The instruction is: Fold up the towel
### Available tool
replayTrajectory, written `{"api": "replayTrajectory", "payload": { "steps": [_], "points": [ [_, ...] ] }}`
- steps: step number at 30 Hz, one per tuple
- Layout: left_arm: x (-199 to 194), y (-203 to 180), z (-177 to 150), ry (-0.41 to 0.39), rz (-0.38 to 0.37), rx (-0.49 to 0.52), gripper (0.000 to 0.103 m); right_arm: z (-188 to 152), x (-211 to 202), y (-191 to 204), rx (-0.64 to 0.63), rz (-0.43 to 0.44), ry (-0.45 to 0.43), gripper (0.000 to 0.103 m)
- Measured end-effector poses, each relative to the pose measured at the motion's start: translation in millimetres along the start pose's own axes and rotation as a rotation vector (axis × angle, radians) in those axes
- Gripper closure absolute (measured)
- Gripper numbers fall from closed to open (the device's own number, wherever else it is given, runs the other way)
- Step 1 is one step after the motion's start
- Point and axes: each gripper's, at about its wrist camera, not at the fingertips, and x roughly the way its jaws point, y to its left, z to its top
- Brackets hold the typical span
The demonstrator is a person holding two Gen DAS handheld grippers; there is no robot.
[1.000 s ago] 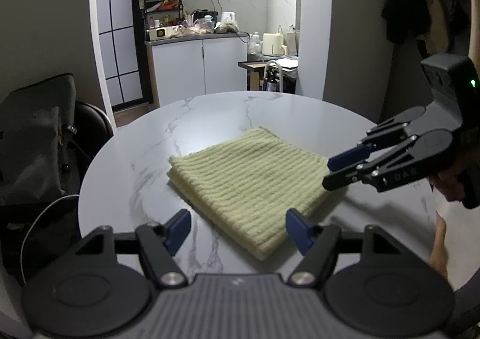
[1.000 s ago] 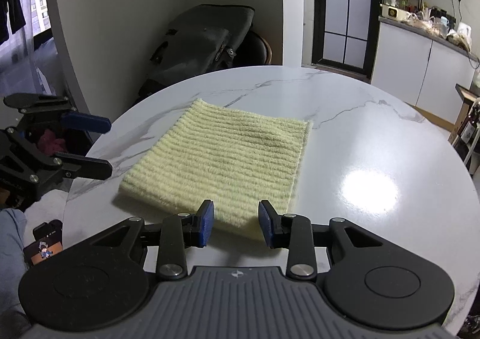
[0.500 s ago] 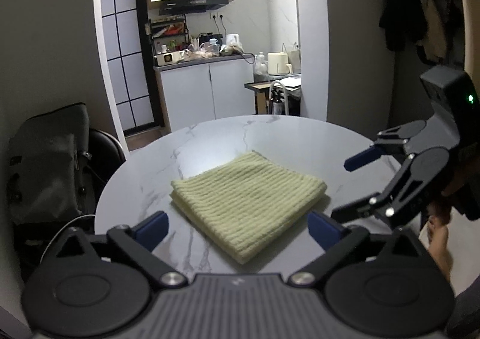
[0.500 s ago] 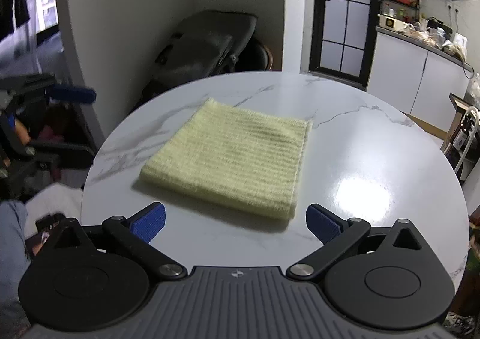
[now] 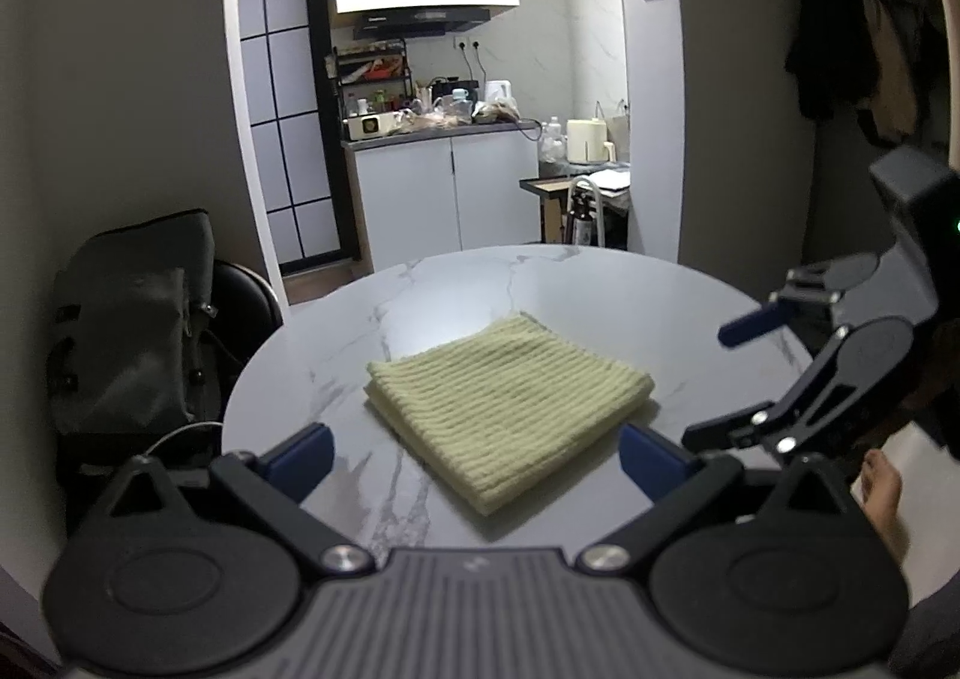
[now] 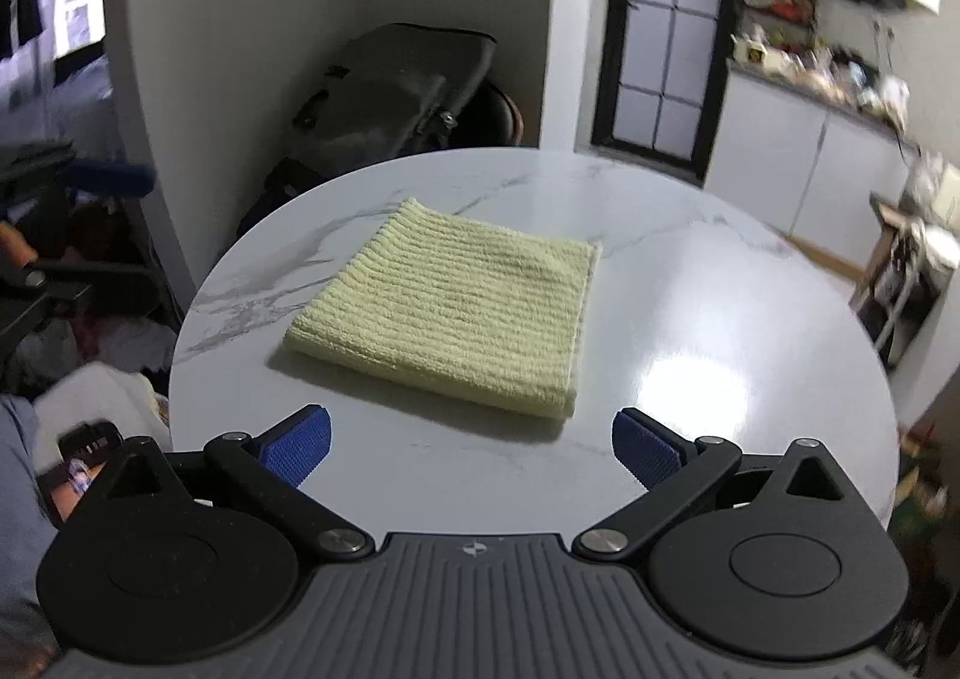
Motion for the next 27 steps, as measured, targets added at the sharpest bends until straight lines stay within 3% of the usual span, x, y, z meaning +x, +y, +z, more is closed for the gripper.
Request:
{"api": "replayTrajectory", "payload": {
  "steps": [8,27],
  "points": [
    [-3.9,-4.9,-0.3,0.016,0.024,-0.004,0.000,-3.3,-3.4,-8.5,0.058,-0.040,-0.021,0.001],
    [0.4,-19.8,-9.1,0.058,0.041,-0.023,0.000,-18.5,-5.0,-0.3,0.021,-0.035,0.000,0.001]
  ]
}}
